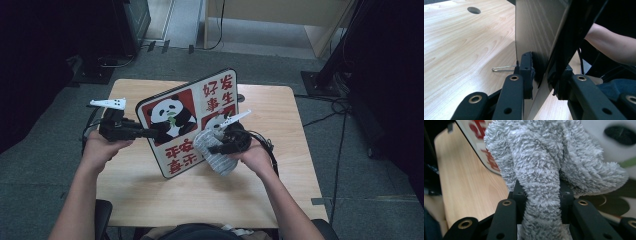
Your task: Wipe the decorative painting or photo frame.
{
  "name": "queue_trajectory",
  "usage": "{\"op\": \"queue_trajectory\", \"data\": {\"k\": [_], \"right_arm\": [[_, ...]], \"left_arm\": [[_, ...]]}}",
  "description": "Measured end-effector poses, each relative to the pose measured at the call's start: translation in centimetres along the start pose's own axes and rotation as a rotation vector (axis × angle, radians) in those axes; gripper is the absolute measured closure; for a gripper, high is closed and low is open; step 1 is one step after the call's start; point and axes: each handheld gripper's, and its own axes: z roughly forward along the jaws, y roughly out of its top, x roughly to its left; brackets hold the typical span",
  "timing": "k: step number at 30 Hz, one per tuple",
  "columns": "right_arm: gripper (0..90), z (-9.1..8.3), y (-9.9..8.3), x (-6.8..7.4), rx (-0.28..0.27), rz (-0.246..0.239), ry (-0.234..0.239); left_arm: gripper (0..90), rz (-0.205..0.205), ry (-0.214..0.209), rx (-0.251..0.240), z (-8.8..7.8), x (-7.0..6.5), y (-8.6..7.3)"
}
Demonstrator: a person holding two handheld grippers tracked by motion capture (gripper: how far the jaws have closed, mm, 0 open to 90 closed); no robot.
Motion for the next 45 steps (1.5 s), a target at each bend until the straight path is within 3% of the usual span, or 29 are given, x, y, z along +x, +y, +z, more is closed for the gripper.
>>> {"op": "queue_trajectory", "data": {"k": [3, 9, 19, 28, 35, 41, 45], "right_arm": [[68.8, -0.8, 0.8, 0.4, -0.001, -0.009, -0.012], [68.9, -3.0, 2.2, 1.0, -0.034, -0.024, -0.02], [68.9, -6.7, 6.4, 2.1, -0.046, -0.085, -0.049], [68.9, -9.0, 10.3, 2.9, -0.059, -0.123, -0.042], [68.9, -9.3, 13.8, 3.6, -0.072, -0.155, -0.015], [68.7, -8.8, 15.9, 4.9, -0.061, -0.195, -0.045], [68.7, -8.3, 16.7, 5.3, -0.074, -0.189, -0.041]], "left_arm": [[74.6, 0.01, 0.021, 0.002, 0.0, -0.2, 0.1], [74.5, -0.001, 0.019, -0.008, 0.0, -0.1, 0.0], [75.8, 0.004, 0.039, -0.005, 0.0, -0.2, 0.1], [75.6, 0.002, 0.034, -0.01, 0.0, -0.1, 0.0], [75.6, -0.007, 0.028, -0.023, 0.0, 0.1, -0.1], [75.5, -0.009, 0.025, -0.025, 0.0, 0.1, -0.1], [75.5, -0.015, 0.023, -0.037, 0.0, 0.3, -0.3]]}}
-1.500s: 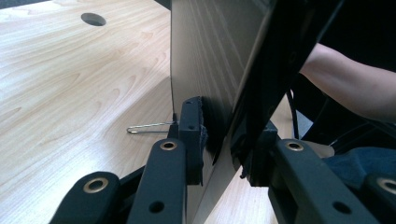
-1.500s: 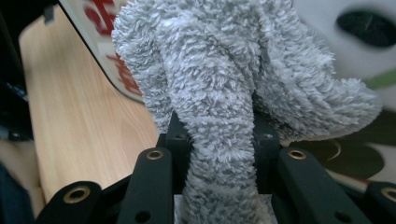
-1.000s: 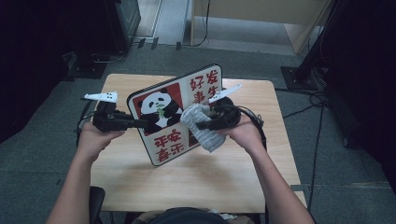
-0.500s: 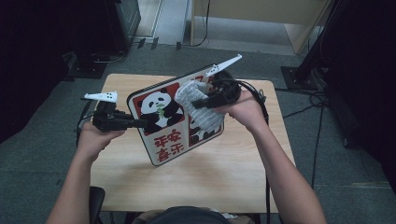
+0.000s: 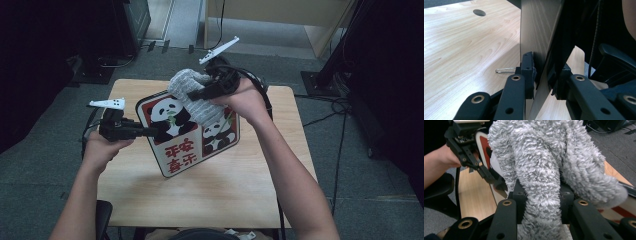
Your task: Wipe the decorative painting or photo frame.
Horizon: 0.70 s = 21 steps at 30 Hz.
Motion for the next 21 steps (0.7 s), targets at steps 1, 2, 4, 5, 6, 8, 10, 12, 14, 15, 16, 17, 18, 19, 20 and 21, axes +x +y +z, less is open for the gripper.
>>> {"op": "queue_trajectory", "data": {"k": [1, 2, 4, 5, 6, 8, 10, 12, 14, 15, 16, 17, 18, 19, 20, 21], "right_arm": [[68.8, 0.2, 0.1, 0.0, 0.001, 0.002, -0.005], [68.8, 0.3, 0.1, 0.0, -0.002, 0.005, -0.006], [68.8, 0.6, 0.1, 0.0, 0.001, 0.004, -0.012], [68.8, 0.6, 0.1, 0.0, -0.001, 0.004, -0.016], [68.8, 0.7, 0.0, 0.0, 0.001, -0.001, -0.018], [68.7, 0.8, -0.1, 0.1, 0.004, -0.004, -0.025], [68.7, 0.9, -0.3, 0.3, 0.01, -0.009, -0.036], [68.6, 0.9, -0.5, 0.4, 0.011, -0.014, -0.042], [68.6, 1.0, -0.7, 0.5, 0.014, -0.02, -0.047], [68.6, 1.2, -0.9, 0.5, 0.017, -0.023, -0.05], [68.5, 1.3, -1.1, 0.5, 0.019, -0.021, -0.051], [68.5, 1.4, -1.3, 0.5, 0.017, -0.022, -0.049], [68.5, 1.5, -1.5, 0.5, 0.018, -0.022, -0.049], [68.5, 1.6, -1.7, 0.5, 0.018, -0.022, -0.048], [68.5, 1.7, -1.9, 0.4, 0.018, -0.021, -0.046], [68.5, 1.8, -2.1, 0.4, 0.017, -0.017, -0.045]], "left_arm": [[75.6, -0.001, 0.0, -0.001, -0.1, 0.1, 0.0], [75.7, -0.002, -0.001, -0.001, -0.1, 0.1, -0.1], [76.0, -0.006, 0.002, -0.002, -0.2, 0.2, -0.1], [76.1, -0.003, 0.003, 0.0, -0.2, 0.3, -0.1], [76.2, 0.0, 0.003, 0.0, -0.2, 0.2, -0.1], [76.1, 0.004, 0.001, 0.0, -0.2, 0.2, -0.1], [75.9, 0.007, -0.003, 0.0, -0.1, 0.2, -0.1], [75.6, 0.006, -0.007, 0.0, -0.2, 0.2, -0.1], [75.7, 0.007, -0.005, 0.001, -0.2, 0.2, -0.1], [75.7, 0.007, -0.004, 0.001, -0.1, 0.1, -0.1], [75.7, 0.008, -0.005, 0.001, -0.1, 0.1, -0.1], [75.6, 0.01, -0.005, 0.003, -0.1, 0.1, -0.1], [75.6, 0.01, -0.005, 0.003, -0.1, 0.1, -0.1], [75.6, 0.009, -0.007, 0.003, -0.1, 0.1, -0.1], [75.5, 0.01, -0.008, 0.005, -0.1, 0.1, -0.1], [75.4, 0.011, -0.008, 0.006, -0.1, 0.1, -0.1]]}}
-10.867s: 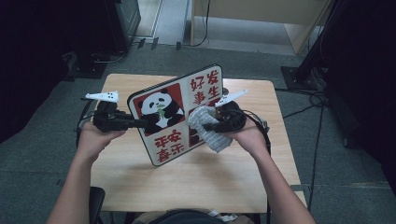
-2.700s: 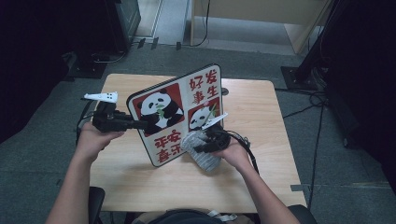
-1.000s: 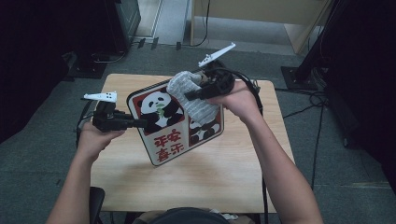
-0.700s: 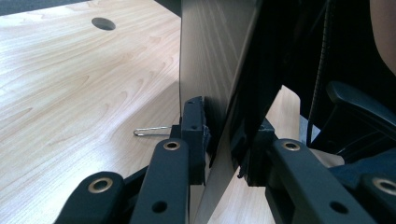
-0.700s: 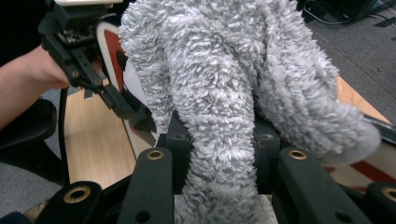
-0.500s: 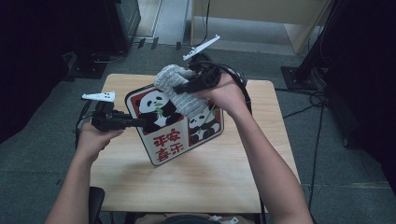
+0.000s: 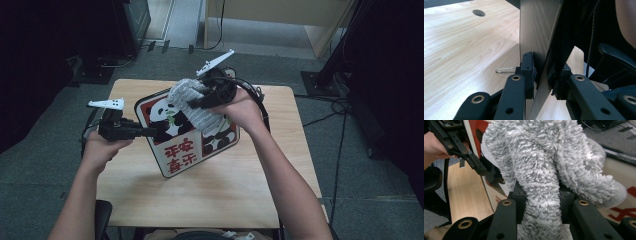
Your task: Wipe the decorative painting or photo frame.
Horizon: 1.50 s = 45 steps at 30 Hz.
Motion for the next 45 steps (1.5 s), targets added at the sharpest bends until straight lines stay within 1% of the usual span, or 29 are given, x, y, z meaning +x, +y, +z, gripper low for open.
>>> {"op": "queue_trajectory", "data": {"k": [5, 15, 17, 26, 30, 37, 42, 45], "right_arm": [[68.5, 0.5, -1.0, 0.0, -0.013, 0.01, 0.011], [68.5, 1.8, -2.7, 0.3, 0.004, 0.017, 0.024], [68.5, 2.0, -3.1, 0.4, -0.005, 0.012, 0.022], [68.4, 2.9, -4.4, 0.8, 0.011, 0.007, 0.024], [68.3, 3.3, -5.1, 0.9, 0.007, 0.018, 0.033], [68.1, 4.1, -6.3, 1.0, 0.007, 0.019, 0.041], [68.1, 4.5, -7.1, 1.0, 0.004, 0.034, 0.049], [68.1, 4.8, -7.5, 1.0, -0.001, 0.028, 0.052]], "left_arm": [[75.1, 0.002, -0.004, 0.0, 0.1, -0.1, 0.0], [74.6, 0.001, -0.009, 0.006, 0.1, 0.0, 0.0], [74.6, 0.003, -0.009, 0.007, 0.1, 0.0, 0.0], [74.2, 0.005, -0.014, 0.01, 0.3, -0.1, 0.1], [74.2, 0.007, -0.009, 0.012, 0.3, -0.3, 0.1], [74.2, 0.009, -0.007, 0.014, 0.3, -0.3, 0.1], [74.2, 0.003, -0.006, 0.013, 0.3, -0.3, 0.1], [74.2, 0.003, -0.006, 0.012, 0.3, -0.3, 0.1]]}}
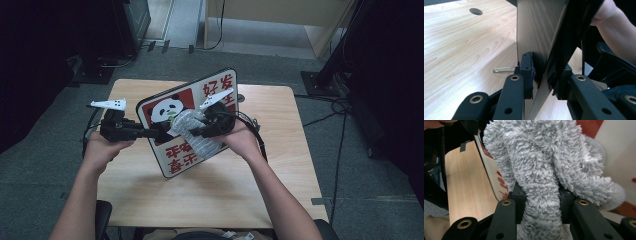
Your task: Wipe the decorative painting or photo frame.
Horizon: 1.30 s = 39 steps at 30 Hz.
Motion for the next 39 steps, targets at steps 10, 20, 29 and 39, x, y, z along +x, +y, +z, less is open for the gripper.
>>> {"op": "queue_trajectory", "data": {"k": [10, 20, 29, 39], "right_arm": [[68.0, 1.0, -1.5, 0.0, 0.005, 0.013, 0.011], [67.9, 2.0, -3.0, 0.0, 0.021, 0.016, 0.013], [67.8, 2.8, -4.2, 0.2, 0.039, 0.026, 0.013], [67.6, 4.1, -6.3, 0.1, 0.053, 0.04, 0.025]], "left_arm": [[74.3, -0.003, 0.005, 0.007, 0.0, -0.1, 0.0], [74.2, -0.002, 0.003, 0.007, 0.0, -0.1, 0.0], [74.1, -0.003, 0.002, 0.006, 0.0, -0.1, 0.0], [73.7, -0.007, -0.002, 0.008, 0.1, -0.1, 0.0]]}}
